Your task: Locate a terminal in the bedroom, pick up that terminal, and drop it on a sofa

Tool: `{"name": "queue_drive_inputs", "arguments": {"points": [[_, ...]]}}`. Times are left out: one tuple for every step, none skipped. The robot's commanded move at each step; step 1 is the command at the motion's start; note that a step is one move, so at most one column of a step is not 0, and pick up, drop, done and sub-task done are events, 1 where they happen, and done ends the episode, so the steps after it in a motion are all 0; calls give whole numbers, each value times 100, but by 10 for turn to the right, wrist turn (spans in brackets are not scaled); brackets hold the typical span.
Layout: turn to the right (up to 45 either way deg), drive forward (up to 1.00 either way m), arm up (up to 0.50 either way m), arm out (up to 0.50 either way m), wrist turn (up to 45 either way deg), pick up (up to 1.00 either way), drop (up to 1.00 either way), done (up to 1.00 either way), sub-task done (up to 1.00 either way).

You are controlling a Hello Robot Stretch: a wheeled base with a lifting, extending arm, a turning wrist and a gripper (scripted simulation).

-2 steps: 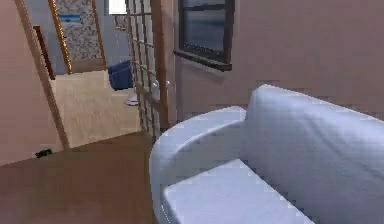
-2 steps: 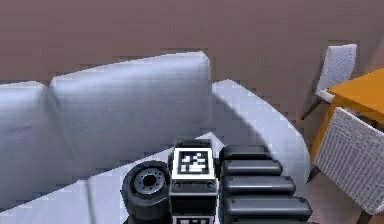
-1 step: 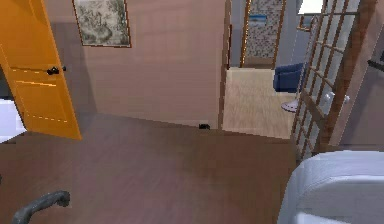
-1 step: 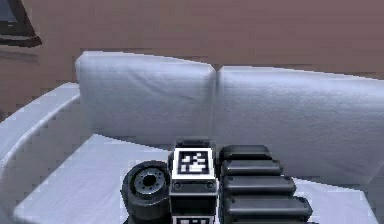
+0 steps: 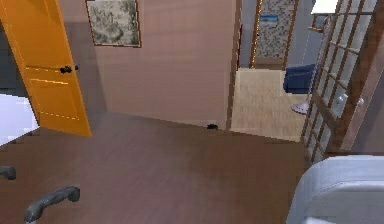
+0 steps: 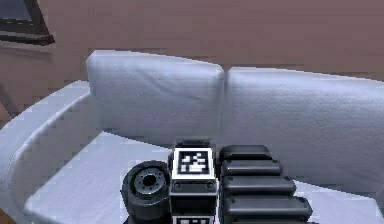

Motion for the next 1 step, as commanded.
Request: {"name": "queue_drive_inputs", "arguments": {"points": [[0, 0, 0, 36, 0, 0, 0, 0, 0]]}}
